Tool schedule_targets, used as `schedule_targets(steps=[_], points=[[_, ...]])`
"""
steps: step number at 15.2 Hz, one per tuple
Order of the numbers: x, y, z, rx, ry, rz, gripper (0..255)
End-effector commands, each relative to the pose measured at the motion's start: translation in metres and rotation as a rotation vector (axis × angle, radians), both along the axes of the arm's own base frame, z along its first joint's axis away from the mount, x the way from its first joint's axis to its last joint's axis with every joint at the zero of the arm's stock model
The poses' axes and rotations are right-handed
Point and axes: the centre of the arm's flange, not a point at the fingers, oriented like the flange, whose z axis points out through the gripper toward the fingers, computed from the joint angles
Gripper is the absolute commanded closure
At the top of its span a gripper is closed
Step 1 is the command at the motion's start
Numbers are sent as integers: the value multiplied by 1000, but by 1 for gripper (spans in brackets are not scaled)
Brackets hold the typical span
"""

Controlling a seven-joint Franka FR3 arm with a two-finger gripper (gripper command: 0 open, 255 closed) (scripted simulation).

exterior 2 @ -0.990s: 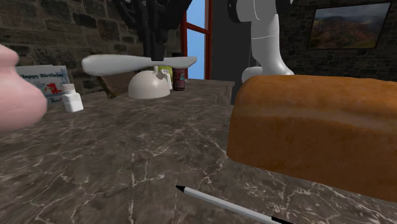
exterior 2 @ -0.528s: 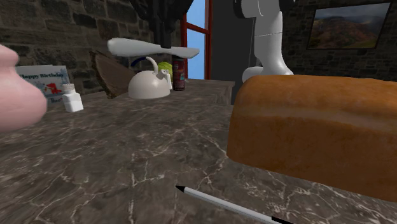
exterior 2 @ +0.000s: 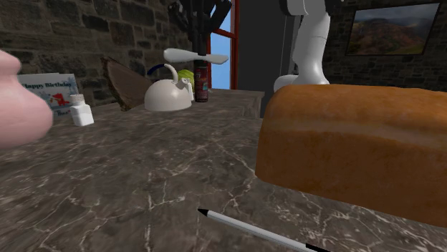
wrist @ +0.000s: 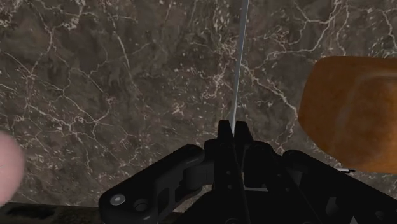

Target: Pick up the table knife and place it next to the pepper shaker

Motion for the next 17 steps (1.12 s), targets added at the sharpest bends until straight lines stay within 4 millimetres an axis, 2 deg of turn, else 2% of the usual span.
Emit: schedule_targets(steps=[1, 17], points=[[-15, -27, 0, 1, 0, 1, 255], [-100, -220, 0, 1, 0, 1, 255]])
